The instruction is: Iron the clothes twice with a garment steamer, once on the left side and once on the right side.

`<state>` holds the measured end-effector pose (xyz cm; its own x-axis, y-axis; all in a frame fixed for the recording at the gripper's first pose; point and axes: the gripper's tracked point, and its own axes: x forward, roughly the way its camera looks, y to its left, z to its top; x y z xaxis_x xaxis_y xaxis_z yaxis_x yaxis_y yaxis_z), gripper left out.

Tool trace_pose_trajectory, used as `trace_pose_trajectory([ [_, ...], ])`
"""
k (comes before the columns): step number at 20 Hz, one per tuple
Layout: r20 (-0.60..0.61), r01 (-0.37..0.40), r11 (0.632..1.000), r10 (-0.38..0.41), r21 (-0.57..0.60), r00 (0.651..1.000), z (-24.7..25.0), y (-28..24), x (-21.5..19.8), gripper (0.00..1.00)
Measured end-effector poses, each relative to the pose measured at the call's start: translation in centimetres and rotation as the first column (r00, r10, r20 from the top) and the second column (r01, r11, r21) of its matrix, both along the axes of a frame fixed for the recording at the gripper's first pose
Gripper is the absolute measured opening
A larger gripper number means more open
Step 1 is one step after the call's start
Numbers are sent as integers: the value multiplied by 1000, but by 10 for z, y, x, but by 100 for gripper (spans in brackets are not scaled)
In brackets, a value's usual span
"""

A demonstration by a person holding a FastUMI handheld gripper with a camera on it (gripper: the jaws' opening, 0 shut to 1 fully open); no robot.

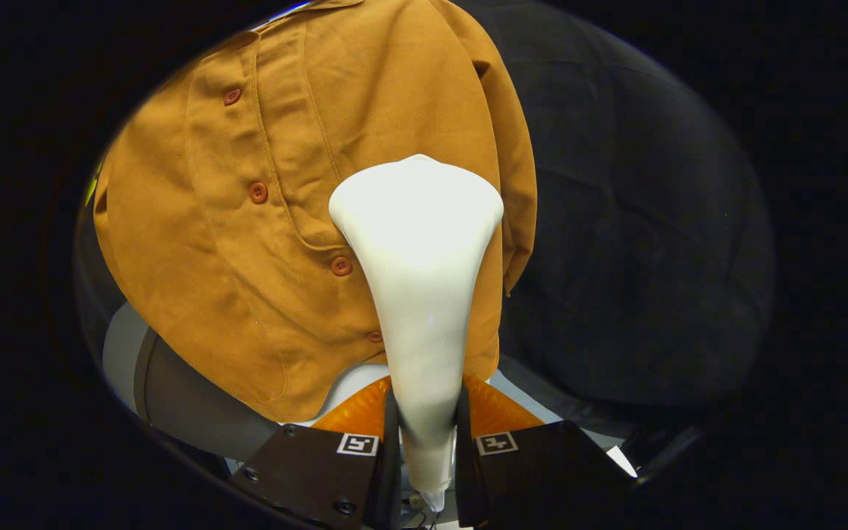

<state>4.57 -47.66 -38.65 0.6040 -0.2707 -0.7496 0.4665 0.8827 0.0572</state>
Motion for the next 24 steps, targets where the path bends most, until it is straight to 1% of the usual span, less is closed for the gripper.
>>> trace_pose_trajectory([
  [7, -54, 33, 999, -33, 5, 998, -14, -4, -21, 33],
  [11, -51, 49, 999, -49, -15, 997, -4, -6, -29, 33],
  [14, -4, 44, 998, -44, -46, 999, 22, -2, -26, 33],
  [17, 63, 41, 995, -35, -93, 997, 62, 3, -20, 33],
  [19, 105, 27, 991, -13, -131, 994, 91, 9, -16, 33],
  [22, 188, 13, 982, 23, -191, 982, 137, 31, -6, 33],
  [24, 247, 3, 973, 56, -230, 967, 172, 53, 7, 33],
])
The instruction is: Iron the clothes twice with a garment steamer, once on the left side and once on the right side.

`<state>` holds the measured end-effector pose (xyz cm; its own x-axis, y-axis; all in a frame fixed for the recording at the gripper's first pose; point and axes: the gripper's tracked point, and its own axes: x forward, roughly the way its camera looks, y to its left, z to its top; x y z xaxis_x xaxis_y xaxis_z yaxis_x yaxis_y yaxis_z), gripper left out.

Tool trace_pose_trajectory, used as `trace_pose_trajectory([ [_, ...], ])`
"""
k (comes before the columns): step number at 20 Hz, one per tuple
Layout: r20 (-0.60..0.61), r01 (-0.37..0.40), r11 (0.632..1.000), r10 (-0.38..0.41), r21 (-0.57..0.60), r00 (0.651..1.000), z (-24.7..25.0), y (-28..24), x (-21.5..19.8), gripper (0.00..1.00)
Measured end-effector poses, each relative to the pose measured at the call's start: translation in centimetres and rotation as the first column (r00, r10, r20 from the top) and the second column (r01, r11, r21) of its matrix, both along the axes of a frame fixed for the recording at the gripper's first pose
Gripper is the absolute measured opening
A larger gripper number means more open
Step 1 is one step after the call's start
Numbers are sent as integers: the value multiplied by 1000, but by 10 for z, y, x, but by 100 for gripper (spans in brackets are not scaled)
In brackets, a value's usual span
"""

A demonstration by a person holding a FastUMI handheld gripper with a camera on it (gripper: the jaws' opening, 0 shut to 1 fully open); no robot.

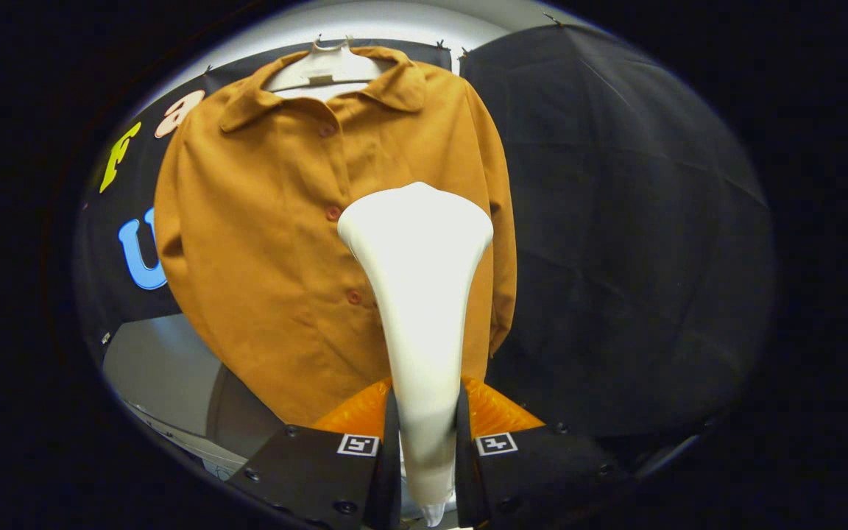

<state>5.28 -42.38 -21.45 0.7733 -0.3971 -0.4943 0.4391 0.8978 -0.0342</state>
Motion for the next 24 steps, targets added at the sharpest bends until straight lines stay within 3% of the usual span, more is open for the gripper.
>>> trace_pose_trajectory([
  [6, 146, -95, 991, 108, -90, 983, 77, 86, 25, 32],
  [11, 216, -190, 974, 213, -121, 953, 124, 186, 36, 33],
  [16, 270, -308, 945, 326, -107, 906, 146, 294, 32, 33],
  [24, 296, -393, 914, 405, -102, 865, 162, 405, 3, 33],
])
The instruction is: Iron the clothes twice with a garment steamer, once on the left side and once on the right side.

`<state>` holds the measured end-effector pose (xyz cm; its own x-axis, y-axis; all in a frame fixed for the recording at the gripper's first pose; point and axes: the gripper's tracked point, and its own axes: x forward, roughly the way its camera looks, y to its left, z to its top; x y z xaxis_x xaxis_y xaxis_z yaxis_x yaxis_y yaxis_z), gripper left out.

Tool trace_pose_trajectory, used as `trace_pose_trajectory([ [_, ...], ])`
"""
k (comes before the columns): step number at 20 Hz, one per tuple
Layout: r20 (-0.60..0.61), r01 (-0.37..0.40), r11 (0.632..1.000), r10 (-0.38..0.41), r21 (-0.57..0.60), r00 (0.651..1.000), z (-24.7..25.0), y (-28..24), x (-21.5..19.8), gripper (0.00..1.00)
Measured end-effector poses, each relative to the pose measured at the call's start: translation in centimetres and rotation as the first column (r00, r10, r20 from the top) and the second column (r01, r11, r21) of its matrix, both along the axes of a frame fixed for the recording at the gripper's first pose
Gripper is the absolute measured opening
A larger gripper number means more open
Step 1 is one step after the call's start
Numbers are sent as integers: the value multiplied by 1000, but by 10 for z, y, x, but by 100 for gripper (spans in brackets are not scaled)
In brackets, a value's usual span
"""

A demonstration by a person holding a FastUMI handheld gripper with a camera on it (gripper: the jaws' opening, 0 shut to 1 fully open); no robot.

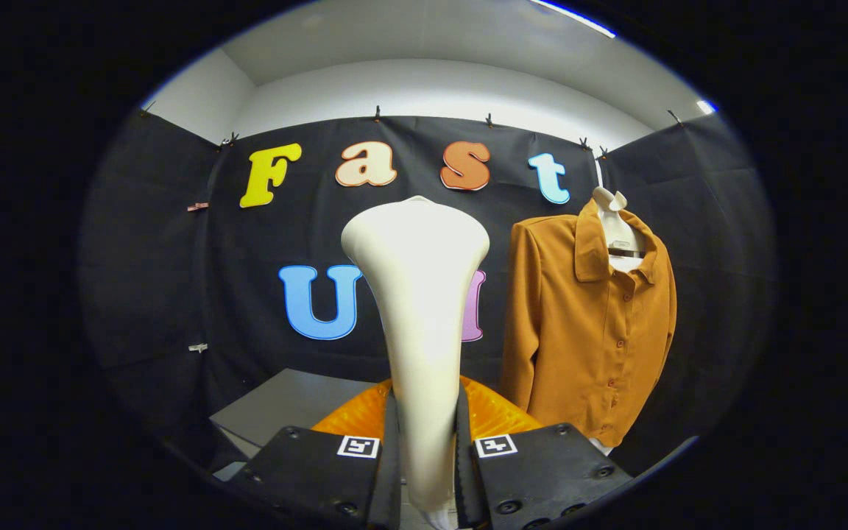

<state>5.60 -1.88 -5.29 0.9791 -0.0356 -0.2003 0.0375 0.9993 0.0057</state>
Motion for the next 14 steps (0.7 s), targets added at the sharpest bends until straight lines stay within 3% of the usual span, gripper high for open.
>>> trace_pose_trajectory([
  [7, 10, -4, 1000, 4, -15, 1000, 5, 41, -23, 32],
  [14, 17, 25, 1000, -25, -19, 1000, 8, 45, -29, 32],
])
